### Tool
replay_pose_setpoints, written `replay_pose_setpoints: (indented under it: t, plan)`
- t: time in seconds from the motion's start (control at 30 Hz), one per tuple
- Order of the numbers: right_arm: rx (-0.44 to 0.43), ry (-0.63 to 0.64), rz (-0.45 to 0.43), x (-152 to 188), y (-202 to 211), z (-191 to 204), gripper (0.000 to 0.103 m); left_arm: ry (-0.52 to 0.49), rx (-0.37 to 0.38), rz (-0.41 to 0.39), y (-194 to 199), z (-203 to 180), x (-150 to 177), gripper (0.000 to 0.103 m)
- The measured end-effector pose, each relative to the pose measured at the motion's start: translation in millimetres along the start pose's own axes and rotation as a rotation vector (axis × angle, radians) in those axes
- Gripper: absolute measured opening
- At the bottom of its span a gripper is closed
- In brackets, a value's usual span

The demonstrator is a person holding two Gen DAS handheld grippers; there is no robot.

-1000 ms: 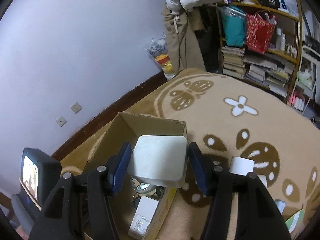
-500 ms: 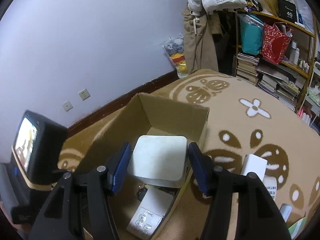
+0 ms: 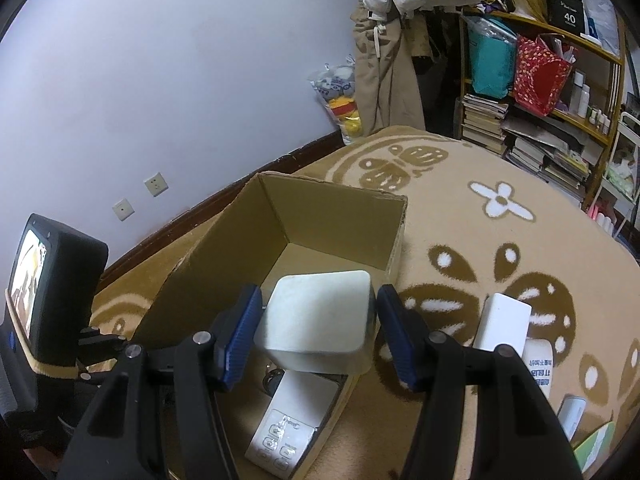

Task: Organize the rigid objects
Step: 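Carry the beige box into the box and release it with the right tool, then grasp the white charger on the rug with the right tool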

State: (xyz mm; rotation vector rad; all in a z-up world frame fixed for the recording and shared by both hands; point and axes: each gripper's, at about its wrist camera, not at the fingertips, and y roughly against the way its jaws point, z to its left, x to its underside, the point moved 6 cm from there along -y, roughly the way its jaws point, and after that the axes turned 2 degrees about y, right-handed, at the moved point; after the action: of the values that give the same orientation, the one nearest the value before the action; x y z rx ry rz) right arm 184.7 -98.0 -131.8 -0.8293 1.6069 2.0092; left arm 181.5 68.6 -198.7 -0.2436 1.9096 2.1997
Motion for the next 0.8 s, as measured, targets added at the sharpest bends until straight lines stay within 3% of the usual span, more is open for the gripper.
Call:
replay_pose_setpoints:
  t: [0.27, 0.33, 0.53, 0.8]
  plan:
    - [-0.004, 0.001, -0.008, -10, 4, 6, 0.065, -0.002, 0.0, 0.001, 0, 0, 1, 0.019]
    - [0.002, 0.004, -0.015, -11, 6, 6, 0.081, 0.001, 0.004, 0.004, -1, 0, 1, 0.019]
    - [0.059, -0.033, -0.085, -22, 17, -17, 0.098, 0.004, 0.007, 0.006, -1, 0, 1, 0.019]
    - [0.196, -0.139, -0.092, -26, 16, -79, 0.101, 0.005, 0.009, 0.009, -2, 0, 1, 0.019]
